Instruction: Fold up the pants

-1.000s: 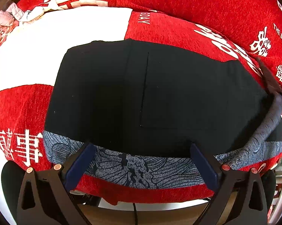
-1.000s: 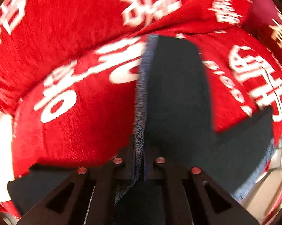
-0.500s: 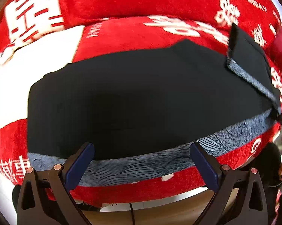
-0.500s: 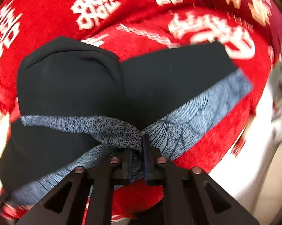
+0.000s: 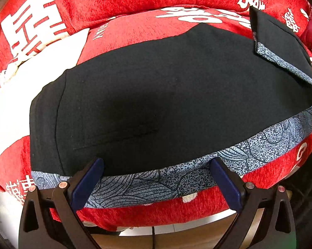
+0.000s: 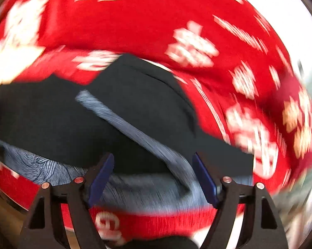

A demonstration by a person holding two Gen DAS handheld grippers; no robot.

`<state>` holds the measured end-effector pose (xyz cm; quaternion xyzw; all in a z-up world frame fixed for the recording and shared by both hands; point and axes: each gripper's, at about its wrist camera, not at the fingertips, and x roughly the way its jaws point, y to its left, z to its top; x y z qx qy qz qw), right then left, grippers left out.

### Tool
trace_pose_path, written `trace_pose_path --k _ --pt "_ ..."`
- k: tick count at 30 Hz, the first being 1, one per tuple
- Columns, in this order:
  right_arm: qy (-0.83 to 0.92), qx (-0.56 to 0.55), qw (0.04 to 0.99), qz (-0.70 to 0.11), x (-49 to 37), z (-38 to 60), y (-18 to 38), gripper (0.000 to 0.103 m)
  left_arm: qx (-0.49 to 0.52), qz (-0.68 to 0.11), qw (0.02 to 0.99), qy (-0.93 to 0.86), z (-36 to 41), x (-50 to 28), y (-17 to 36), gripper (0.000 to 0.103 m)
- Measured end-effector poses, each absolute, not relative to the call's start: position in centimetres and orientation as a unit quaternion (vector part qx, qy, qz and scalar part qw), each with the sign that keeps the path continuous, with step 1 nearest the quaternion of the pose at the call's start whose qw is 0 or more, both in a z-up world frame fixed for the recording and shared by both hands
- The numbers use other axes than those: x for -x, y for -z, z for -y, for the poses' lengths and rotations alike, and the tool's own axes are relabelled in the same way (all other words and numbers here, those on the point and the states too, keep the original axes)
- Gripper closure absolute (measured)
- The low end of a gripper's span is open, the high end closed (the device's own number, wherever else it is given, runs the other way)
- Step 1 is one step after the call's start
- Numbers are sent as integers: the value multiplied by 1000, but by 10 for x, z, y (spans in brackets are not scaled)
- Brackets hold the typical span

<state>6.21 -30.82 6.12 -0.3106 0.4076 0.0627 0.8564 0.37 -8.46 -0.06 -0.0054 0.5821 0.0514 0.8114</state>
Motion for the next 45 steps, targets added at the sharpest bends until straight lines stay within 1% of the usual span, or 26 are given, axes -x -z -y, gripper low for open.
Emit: trace_pose_path --k 1,3,5,6,7,8,11,15,19,23,26,27,28,29,30,31,32,33,34,36,38,40,41,42,44,45 --pt "-56 350 841 -408 -75 295 -46 22 9 -583 811 -50 83 -3 0 1" --pt "-51 383 825 -413 -90 288 -28 23 15 -584 810 -48 80 -2 1 1" --pt "-65 379 829 -406 -102 291 -24 23 13 -585 810 -48 79 -2 1 1" --pt "-75 363 833 -411 -105 292 -29 41 12 -585 810 -48 79 -1 2 1" --pt "-81 338 832 -433 -112 301 -31 62 10 -585 810 -49 78 -2 2 1" --pt "-81 317 831 -450 -118 311 -33 96 9 -586 809 -50 78 -2 3 1" --pt "-84 218 858 -458 -119 351 -56 96 4 -589 807 -54 78 -5 4 1" --pt "-51 118 898 -421 -102 410 -93 96 14 -592 804 -53 75 -7 2 1" --pt "-12 -32 917 -398 -87 498 -111 96 35 -595 801 -55 71 -9 -1 1" --pt "10 -166 888 -429 -84 582 -72 96 50 -596 800 -54 71 -11 -3 1" --pt "-13 -262 852 -453 -83 621 -31 93 59 -598 797 -56 70 -13 -4 1" --pt "-18 -271 850 -452 -82 624 -26 89 61 -599 796 -56 69 -14 -4 1" --pt "-20 -279 849 -448 -80 627 -22 88 64 -600 795 -56 68 -14 -4 1" --pt "-21 -293 846 -445 -79 632 -19 78 69 -601 794 -57 67 -15 -5 1" --pt "-21 -303 844 -442 -78 636 -17 62 73 -602 793 -58 66 -14 -5 1" --pt "-23 -322 844 -428 -77 643 -18 52 75 -603 792 -58 65 -15 -6 1" --pt "-22 -333 848 -411 -75 648 -20 36 77 -604 791 -60 64 -16 -6 1" --pt "-19 -343 855 -389 -73 654 -25 27 78 -605 790 -61 65 -16 -6 1" --pt "-19 -348 857 -379 -73 656 -26 26 77 -605 790 -62 66 -16 -5 1" --pt "-17 -359 856 -372 -81 664 -28 26 75 -605 790 -64 70 -16 -5 1" --pt "-1 -357 848 -392 -92 669 -22 26 68 -605 791 -64 75 -18 -5 1" --pt "8 -358 841 -405 -96 674 -18 36 64 -604 793 -58 81 -20 -7 1" --pt "18 -345 846 -405 -97 675 -22 60 65 -602 794 -52 85 -20 -9 1" --pt "17 -343 846 -407 -97 676 -25 87 66 -601 795 -49 88 -20 -11 1" --pt "18 -340 853 -396 -93 677 -40 94 60 -596 800 -41 95 -21 -16 1" --pt "21 -325 862 -388 -91 675 -50 95 57 -594 801 -37 98 -23 -18 1"
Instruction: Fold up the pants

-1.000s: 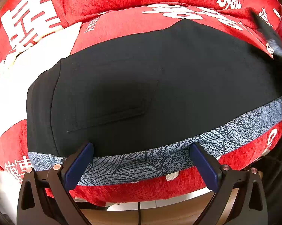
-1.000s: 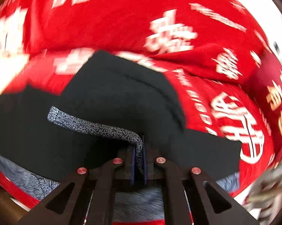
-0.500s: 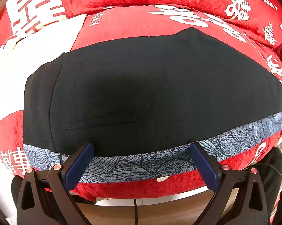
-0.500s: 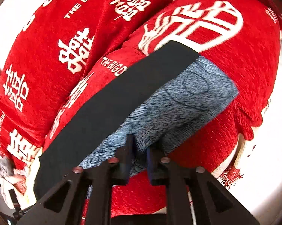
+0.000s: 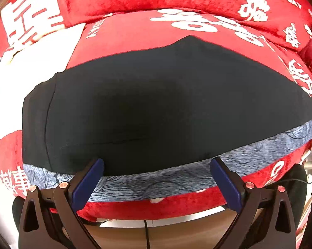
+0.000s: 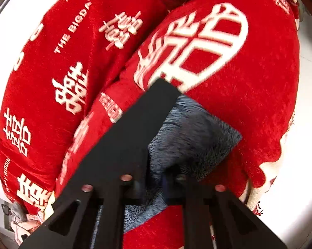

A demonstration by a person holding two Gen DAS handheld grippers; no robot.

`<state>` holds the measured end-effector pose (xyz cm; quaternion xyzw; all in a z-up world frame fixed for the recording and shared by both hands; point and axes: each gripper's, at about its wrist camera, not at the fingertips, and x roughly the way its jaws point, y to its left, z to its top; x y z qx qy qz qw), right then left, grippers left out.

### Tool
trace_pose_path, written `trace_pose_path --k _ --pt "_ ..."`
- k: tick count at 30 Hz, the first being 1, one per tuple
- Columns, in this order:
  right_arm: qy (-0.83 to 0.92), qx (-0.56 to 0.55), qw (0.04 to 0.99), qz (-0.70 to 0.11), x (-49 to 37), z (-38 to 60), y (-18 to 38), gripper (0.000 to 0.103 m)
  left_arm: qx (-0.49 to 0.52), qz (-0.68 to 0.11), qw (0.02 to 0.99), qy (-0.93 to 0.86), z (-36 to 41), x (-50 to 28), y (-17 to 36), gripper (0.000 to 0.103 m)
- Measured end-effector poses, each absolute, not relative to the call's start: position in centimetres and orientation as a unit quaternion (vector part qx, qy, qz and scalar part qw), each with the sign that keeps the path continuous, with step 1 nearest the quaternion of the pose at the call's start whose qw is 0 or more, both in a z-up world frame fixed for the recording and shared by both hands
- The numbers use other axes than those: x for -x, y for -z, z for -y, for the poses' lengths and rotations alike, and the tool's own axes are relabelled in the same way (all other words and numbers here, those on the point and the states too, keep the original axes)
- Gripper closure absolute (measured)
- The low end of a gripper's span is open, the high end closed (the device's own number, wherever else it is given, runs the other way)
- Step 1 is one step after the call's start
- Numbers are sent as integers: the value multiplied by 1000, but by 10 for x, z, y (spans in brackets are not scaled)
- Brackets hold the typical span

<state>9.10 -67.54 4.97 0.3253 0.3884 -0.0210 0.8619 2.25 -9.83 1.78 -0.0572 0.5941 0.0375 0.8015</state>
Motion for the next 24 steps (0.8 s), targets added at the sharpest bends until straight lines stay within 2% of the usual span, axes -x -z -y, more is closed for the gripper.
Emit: trace_pose_path --k 3,5,7,9,11,13,15,17,20,24 --pt "47 -273 879 -388 -90 668 -64 95 45 -595 802 -30 110 -28 -19 1" --pt "82 -265 853 -442 -100 673 -41 94 37 -601 798 -24 118 -32 -16 1" --pt "98 -290 827 -472 -101 683 -21 84 27 -605 796 -18 125 -34 -15 1" --pt "151 -281 828 -461 -90 692 -29 51 12 -598 801 -10 134 -33 -21 1" --pt "201 -257 840 -434 -78 697 -46 41 5 -592 806 0 142 -36 -27 1" --pt "187 -231 865 -404 -69 684 -66 40 5 -591 807 8 152 -43 -29 1" --pt "132 -192 879 -416 -75 656 -77 40 1 -593 805 16 169 -53 -29 1" --pt "51 -136 882 -448 -83 613 -80 34 -7 -594 804 27 189 -62 -27 1" --pt "-52 -80 867 -490 -85 563 -65 30 -18 -595 802 42 211 -69 -23 1" --pt "-40 -28 858 -511 -85 547 -46 22 -6 -634 773 29 207 -75 5 1"
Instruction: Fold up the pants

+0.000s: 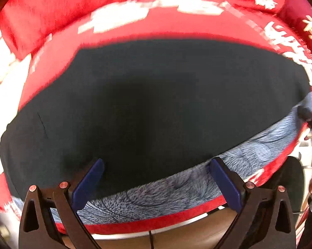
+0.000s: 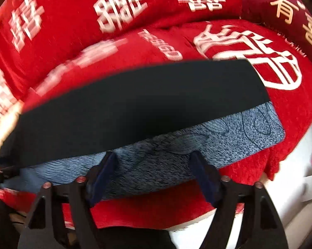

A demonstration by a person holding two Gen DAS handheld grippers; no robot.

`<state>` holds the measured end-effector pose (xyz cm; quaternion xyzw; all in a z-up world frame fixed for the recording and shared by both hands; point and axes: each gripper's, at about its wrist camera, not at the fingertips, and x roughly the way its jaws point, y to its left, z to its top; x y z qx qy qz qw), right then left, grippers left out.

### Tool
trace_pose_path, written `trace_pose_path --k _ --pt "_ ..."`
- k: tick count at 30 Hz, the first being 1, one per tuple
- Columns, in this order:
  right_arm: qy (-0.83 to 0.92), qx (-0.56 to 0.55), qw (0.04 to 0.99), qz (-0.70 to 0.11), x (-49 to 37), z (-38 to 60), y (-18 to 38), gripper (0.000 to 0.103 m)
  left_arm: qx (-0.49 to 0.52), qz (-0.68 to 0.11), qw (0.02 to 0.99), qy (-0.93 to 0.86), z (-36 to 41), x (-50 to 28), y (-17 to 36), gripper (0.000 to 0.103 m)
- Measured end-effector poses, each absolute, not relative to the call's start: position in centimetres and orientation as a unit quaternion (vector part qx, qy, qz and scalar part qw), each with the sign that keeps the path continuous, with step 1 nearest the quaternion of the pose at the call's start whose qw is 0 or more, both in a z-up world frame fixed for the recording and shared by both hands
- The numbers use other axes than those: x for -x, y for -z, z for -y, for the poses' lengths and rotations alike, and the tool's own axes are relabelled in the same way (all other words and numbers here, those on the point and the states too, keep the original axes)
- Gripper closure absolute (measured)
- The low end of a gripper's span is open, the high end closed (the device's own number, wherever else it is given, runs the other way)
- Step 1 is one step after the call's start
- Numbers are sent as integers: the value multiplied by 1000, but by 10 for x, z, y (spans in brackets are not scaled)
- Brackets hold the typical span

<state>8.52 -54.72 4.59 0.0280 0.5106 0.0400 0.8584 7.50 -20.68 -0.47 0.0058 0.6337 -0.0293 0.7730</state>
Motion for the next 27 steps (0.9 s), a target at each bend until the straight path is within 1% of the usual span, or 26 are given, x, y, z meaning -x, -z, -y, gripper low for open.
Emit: trace_pose_path --k 1,5,8,10,11,12,14,15,16,19,22,25,27 --pt "-34 -22 858 -513 -85 546 -51 22 7 -628 778 29 203 -74 2 1" --pt "-41 46 887 -458 -100 513 -78 22 32 -592 805 8 199 -89 -22 1" --pt "-62 66 880 -467 -132 487 -71 22 69 -607 792 -2 201 -115 -18 1" --pt "-69 71 864 -494 -156 479 -55 22 74 -625 777 -16 204 -128 -5 1" --pt "-66 65 857 -507 -169 480 -47 20 69 -632 771 -30 207 -133 3 1" --pt "-69 55 862 -500 -173 484 -48 15 63 -627 775 -37 212 -135 3 1" --pt "-53 40 862 -502 -187 496 -48 12 47 -616 785 -40 217 -138 2 1" --pt "-49 31 861 -505 -194 499 -48 7 44 -617 785 -41 217 -140 2 1" --pt "-46 20 860 -507 -197 506 -48 7 46 -617 785 -42 217 -142 2 1" --pt "-26 22 868 -495 -185 514 -64 7 61 -622 779 -45 217 -135 -4 1" --pt "-20 7 887 -462 -142 528 -83 7 63 -620 781 -31 236 -117 -13 1" --pt "9 -35 889 -457 -100 559 -84 7 37 -621 783 3 271 -109 -18 1" --pt "22 -88 881 -465 -86 585 -73 7 5 -618 786 31 304 -107 -19 1"
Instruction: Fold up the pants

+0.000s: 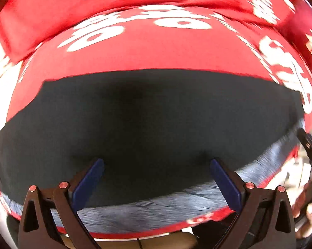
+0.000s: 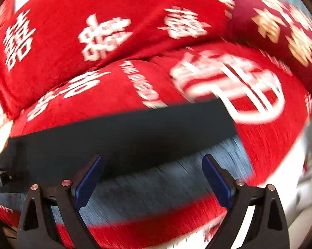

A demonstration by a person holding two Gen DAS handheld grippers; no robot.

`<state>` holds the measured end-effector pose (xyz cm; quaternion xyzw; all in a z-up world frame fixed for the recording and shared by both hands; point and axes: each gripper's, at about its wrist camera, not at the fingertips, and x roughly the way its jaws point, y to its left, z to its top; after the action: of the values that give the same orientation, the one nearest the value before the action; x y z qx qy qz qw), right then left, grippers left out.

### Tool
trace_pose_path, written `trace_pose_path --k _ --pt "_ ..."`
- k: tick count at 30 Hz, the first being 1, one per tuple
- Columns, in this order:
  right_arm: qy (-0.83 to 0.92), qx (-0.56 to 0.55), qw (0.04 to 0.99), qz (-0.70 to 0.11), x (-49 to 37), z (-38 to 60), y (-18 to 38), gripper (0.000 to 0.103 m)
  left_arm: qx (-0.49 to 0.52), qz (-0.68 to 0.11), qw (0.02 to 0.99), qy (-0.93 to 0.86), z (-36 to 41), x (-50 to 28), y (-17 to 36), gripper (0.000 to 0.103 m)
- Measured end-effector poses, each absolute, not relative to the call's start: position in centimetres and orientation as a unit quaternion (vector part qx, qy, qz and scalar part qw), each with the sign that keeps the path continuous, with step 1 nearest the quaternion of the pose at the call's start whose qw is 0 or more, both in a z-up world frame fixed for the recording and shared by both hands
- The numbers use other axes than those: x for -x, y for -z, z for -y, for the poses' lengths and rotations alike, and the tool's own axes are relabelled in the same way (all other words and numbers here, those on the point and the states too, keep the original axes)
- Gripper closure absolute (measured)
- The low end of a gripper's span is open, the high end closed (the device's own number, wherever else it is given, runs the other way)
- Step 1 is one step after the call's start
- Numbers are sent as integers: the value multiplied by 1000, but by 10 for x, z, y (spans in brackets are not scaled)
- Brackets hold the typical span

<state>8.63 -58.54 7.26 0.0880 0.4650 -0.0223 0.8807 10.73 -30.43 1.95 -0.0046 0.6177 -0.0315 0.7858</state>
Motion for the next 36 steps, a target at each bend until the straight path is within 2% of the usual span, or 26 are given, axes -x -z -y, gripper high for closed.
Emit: trace_pose_path --k 3,9,16,26,36 --pt "7 -162 845 -510 -90 610 -34 5 -45 -629 774 56 344 -105 -5 1" --pt "-4 -157 870 -467 -68 614 -58 4 -28 -629 776 23 352 -107 -14 0" --pt "-31 -206 858 -470 -42 619 -25 5 15 -647 762 18 385 -110 -7 0" --pt "-53 -223 887 -401 -68 626 -29 5 29 -632 772 -64 393 -127 2 0" --pt "-72 -262 885 -378 -103 633 -30 6 24 -622 780 -63 396 -135 0 0"
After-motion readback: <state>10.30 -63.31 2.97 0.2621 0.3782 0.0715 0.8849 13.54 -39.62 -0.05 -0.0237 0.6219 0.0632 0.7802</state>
